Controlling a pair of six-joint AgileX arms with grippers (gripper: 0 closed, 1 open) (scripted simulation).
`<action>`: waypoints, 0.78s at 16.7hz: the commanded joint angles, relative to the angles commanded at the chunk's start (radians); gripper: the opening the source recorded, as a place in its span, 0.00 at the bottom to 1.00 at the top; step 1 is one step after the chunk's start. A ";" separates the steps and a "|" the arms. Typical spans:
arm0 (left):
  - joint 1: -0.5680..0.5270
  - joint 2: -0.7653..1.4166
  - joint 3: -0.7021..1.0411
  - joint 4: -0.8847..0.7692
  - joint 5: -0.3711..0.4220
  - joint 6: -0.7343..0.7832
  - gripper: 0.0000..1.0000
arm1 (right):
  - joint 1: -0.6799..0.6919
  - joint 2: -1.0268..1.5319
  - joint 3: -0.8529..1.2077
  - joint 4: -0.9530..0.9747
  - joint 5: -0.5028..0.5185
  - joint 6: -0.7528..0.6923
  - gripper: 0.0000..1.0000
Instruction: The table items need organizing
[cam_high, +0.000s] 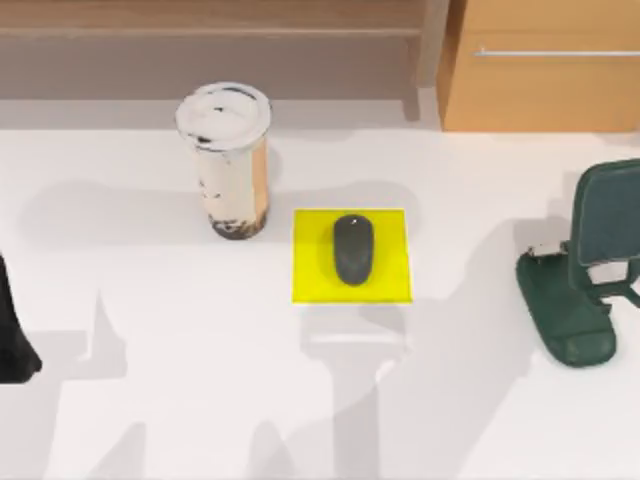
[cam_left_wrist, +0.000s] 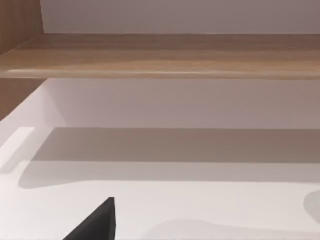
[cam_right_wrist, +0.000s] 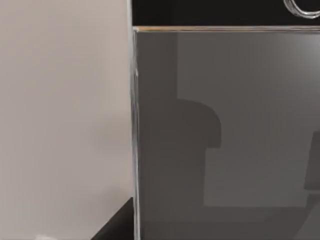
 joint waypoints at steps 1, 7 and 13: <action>0.000 0.000 0.000 0.000 0.000 0.000 1.00 | 0.000 0.000 0.000 0.000 0.000 0.000 0.00; 0.000 0.000 0.000 0.000 0.000 0.000 1.00 | 0.001 -0.017 0.011 -0.018 -0.004 0.002 0.00; 0.000 0.000 0.000 0.000 0.000 0.000 1.00 | 0.001 -0.042 0.051 -0.085 -0.004 0.001 0.00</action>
